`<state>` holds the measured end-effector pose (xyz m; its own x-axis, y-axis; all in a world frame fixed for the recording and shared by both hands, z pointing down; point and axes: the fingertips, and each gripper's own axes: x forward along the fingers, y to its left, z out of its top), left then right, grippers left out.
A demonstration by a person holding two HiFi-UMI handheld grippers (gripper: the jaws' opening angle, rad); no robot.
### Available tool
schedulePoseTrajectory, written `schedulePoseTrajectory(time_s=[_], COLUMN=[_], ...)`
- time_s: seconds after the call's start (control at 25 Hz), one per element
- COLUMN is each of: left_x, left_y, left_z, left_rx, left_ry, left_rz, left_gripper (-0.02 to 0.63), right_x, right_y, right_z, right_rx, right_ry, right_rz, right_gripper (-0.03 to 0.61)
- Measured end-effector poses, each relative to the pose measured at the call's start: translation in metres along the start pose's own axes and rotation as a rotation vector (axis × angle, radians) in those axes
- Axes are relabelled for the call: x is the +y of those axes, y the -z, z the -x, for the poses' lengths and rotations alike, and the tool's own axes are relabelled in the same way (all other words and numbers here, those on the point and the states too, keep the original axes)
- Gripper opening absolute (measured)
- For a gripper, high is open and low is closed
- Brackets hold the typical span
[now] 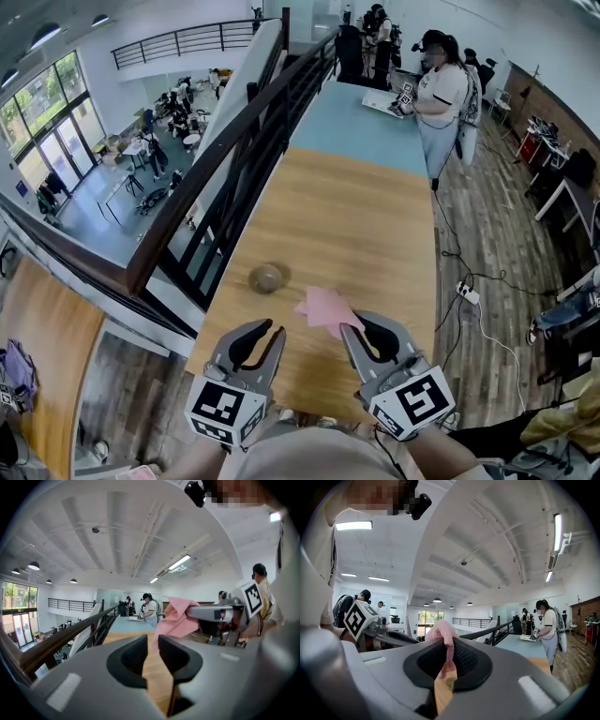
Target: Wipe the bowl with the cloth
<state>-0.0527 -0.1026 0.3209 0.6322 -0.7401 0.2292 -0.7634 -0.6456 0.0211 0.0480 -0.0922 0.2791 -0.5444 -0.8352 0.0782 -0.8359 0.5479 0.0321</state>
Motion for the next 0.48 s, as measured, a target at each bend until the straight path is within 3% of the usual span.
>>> schedulePoseTrajectory(time_s=[0.48], left_x=[-0.017], left_y=[0.025], left_z=[-0.001], left_rx=[0.045], left_ry=[-0.002], left_rz=[0.015], left_gripper=[0.028], right_x=[-0.006], right_y=[0.021], right_z=[0.022], right_rx=[0.045], right_ry=[-0.002], right_rz=[-0.021], right_gripper=[0.025])
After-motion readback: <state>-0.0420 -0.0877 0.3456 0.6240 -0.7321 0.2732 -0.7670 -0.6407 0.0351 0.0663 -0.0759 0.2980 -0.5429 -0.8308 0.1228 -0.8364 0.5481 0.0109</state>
